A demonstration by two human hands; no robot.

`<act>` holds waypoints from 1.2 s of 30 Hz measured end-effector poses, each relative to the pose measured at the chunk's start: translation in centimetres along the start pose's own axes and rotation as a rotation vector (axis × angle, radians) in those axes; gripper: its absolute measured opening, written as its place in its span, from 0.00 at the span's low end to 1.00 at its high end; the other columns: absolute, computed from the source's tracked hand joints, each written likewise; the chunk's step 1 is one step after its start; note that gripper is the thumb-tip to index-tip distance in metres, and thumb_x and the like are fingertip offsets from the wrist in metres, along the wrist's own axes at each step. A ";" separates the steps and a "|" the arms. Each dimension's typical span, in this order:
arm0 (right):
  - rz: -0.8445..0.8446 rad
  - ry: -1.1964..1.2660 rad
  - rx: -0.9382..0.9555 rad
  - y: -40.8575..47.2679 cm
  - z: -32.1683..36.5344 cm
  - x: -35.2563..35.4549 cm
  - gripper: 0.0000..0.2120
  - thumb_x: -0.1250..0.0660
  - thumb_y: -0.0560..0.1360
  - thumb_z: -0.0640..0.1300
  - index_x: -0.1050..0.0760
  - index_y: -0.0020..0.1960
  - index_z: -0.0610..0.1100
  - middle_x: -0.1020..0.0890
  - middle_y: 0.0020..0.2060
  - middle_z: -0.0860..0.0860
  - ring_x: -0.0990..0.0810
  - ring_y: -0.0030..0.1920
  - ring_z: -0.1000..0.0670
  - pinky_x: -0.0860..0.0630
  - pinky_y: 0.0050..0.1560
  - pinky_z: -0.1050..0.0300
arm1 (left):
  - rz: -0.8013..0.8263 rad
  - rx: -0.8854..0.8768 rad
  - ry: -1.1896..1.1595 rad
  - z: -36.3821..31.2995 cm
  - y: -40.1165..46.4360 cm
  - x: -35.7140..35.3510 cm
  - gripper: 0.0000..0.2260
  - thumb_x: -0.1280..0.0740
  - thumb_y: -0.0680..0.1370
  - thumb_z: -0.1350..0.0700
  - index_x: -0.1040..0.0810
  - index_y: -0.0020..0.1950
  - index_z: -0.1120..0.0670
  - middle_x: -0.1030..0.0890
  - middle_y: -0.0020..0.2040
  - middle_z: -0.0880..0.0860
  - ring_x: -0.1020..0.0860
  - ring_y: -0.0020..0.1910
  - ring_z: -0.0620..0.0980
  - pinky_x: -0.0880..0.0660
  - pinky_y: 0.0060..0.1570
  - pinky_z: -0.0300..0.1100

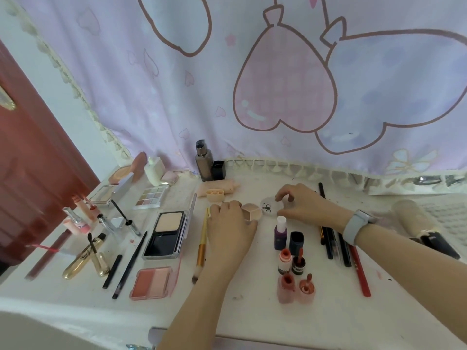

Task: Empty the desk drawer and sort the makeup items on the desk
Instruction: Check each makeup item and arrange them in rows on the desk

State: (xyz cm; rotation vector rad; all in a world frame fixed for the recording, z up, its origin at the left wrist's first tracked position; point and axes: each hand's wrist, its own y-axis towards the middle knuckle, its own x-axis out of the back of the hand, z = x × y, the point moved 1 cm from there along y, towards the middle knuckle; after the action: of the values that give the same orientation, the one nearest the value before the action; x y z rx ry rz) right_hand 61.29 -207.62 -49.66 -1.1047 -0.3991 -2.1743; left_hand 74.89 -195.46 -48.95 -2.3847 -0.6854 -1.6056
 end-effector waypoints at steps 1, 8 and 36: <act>0.008 -0.011 0.010 0.4 0.1 -0.2 0.14 0.31 0.71 0.47 0.29 0.55 0.51 0.25 0.55 0.53 0.31 0.51 0.54 0.32 0.49 0.61 | 0.007 0.004 0.039 0.2 0.1 -0.1 0.18 0.38 0.76 0.48 0.31 0.63 0.54 0.26 0.60 0.52 0.34 0.59 0.53 0.32 0.55 0.45; 0.018 -0.022 0.080 1.4 1.4 -0.7 0.23 0.33 0.73 0.44 0.33 0.67 0.46 0.25 0.59 0.52 0.31 0.44 0.59 0.36 0.44 0.67 | 0.021 -0.022 0.067 0.5 0.5 -0.6 0.29 0.36 0.75 0.43 0.40 0.70 0.53 0.33 0.67 0.52 0.36 0.63 0.53 0.36 0.59 0.45; -0.174 -0.315 -0.099 -2.2 -1.5 3.0 0.14 0.41 0.78 0.45 0.27 0.61 0.42 0.24 0.48 0.48 0.27 0.47 0.50 0.33 0.47 0.61 | -0.280 -0.349 0.134 1.5 -3.4 -0.4 0.17 0.23 0.65 0.56 0.20 0.52 0.55 0.19 0.51 0.52 0.21 0.50 0.54 0.26 0.46 0.50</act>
State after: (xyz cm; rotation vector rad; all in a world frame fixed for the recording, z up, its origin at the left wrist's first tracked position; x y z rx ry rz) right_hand 57.60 -208.06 -48.07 -1.5259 -0.5491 -2.1901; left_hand 74.45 -192.01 -50.29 -2.4651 -0.7986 -2.1359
